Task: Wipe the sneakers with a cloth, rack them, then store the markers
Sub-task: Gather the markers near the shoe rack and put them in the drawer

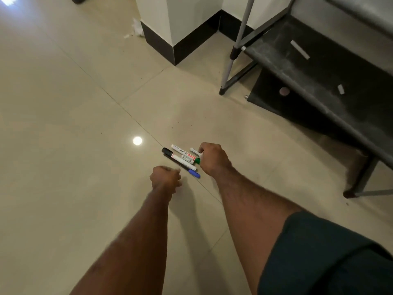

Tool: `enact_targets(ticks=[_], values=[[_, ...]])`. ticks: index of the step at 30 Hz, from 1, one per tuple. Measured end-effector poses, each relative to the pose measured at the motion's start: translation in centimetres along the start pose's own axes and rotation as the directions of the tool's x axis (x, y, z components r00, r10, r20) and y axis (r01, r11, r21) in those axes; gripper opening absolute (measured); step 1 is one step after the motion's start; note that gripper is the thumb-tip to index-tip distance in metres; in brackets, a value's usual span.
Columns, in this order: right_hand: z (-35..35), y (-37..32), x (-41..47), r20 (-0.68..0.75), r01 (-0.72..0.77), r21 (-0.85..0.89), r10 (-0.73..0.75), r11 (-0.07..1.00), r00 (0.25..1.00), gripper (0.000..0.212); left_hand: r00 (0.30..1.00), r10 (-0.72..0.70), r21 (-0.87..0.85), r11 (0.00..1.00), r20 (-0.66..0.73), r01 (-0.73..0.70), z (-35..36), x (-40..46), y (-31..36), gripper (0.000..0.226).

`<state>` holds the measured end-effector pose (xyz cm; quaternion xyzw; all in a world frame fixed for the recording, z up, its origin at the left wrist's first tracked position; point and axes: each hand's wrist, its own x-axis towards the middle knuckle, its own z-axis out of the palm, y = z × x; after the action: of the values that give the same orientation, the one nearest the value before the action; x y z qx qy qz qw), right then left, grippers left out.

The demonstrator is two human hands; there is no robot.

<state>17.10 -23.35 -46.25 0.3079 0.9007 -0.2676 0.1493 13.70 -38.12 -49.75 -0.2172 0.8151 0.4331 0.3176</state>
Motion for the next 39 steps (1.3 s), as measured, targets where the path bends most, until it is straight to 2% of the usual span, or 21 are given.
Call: enact_targets(ticks=[3,6,11,14,19,23,26,29,32,35,39], values=[[1.3,0.0,1.5,0.047,0.061,-0.026,-0.06,0.998,0.997,0.042,1.0,-0.012,0.003,1.0,-0.009,0.012,1.1,0.6,-1.3,0.023],[2.2,0.2,2.3,0.124,0.15,-0.145,-0.133,0.978,0.983,0.053,1.0,-0.02,0.023,1.0,-0.014,0.02,1.9,1.3,-2.3,0.027],[2.8,0.3,2.9,0.046,0.226,-0.246,-0.222,0.942,0.974,0.044,1.0,0.008,0.058,0.998,-0.028,-0.006,3.1,1.9,-2.7,0.031],[3.2,0.6,3.1,0.01,0.198,-0.226,-0.201,0.954,0.979,0.034,0.999,0.027,0.122,0.992,-0.04,-0.022,3.8,1.5,-2.3,0.04],[3.6,0.1,3.4,-0.056,0.197,-0.119,-0.205,0.973,0.977,0.034,0.995,0.072,0.251,0.967,-0.075,-0.052,4.7,0.4,-1.4,0.054],[3.7,-0.8,3.8,-0.133,0.255,0.016,-0.25,0.967,0.959,0.028,0.993,0.066,0.282,0.959,-0.095,-0.037,4.9,0.4,-0.9,0.042],[4.1,-1.0,3.4,-0.032,0.309,-0.001,-0.308,0.951,0.951,0.019,0.993,0.044,0.313,0.95,-0.113,-0.006,4.6,0.3,-1.0,0.041],[4.6,-0.8,3.2,0.062,0.363,-0.108,-0.358,0.926,0.932,0.019,0.99,0.027,0.271,0.962,-0.135,0.011,4.1,0.5,-1.1,0.039],[4.5,-1.0,3.2,0.06,0.388,-0.227,-0.385,0.893,0.921,0.023,0.987,0.068,0.162,0.986,-0.147,-0.044,3.9,1.2,-1.1,0.028],[4.4,-1.4,3.0,0.075,0.39,-0.276,-0.385,0.879,0.92,0.028,0.981,0.12,0.074,0.991,-0.154,-0.11,3.7,1.7,-0.9,0.014],[4.2,-1.8,2.9,0.111,0.36,-0.318,-0.343,0.877,0.933,0.028,0.976,0.106,0.071,0.993,-0.189,-0.094,3.6,2.2,-0.7,0.016]])
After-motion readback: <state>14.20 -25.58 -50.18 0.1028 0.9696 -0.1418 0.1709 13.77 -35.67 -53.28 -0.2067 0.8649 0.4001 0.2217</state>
